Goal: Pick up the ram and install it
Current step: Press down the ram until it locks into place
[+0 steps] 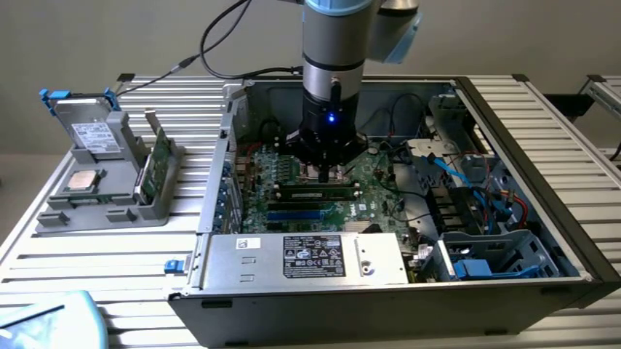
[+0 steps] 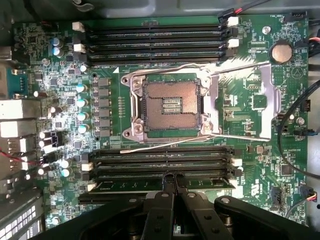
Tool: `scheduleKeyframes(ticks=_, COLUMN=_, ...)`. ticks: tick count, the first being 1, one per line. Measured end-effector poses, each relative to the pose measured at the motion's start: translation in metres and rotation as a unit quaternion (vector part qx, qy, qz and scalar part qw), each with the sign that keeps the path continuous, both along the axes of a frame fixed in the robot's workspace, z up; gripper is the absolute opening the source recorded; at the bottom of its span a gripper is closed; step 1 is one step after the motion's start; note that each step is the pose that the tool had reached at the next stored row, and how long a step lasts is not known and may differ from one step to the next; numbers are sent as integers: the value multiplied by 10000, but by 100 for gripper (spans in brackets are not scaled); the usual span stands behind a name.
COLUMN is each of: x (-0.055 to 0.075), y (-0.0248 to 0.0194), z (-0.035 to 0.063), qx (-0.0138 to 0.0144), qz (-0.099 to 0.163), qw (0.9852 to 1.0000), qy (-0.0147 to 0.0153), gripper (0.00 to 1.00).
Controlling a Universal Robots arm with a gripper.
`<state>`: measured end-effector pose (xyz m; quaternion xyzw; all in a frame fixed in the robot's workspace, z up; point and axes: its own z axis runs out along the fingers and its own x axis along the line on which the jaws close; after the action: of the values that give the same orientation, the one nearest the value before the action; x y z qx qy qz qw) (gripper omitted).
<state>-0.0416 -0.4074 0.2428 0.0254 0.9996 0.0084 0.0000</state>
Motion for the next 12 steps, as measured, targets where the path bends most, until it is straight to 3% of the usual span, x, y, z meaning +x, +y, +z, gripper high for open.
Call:
scheduleKeyframes(ticks=5, x=-83, y=-71, z=35, qx=2, qz=0, qw=10000, qy=0, gripper=11)
scheduleKeyframes(ticks=8, x=-97, y=-126, z=117, qx=5, qz=0, qw=10000, qy=0, gripper=11)
scheduleKeyframes(ticks=10, x=-98, y=-161, z=160, qx=23, qz=0, qw=10000, qy=-1, gripper=11)
scheduleKeyframes(ticks=12, x=-98, y=-168, z=170, qx=39, qz=0, qw=10000, qy=-1, gripper=11)
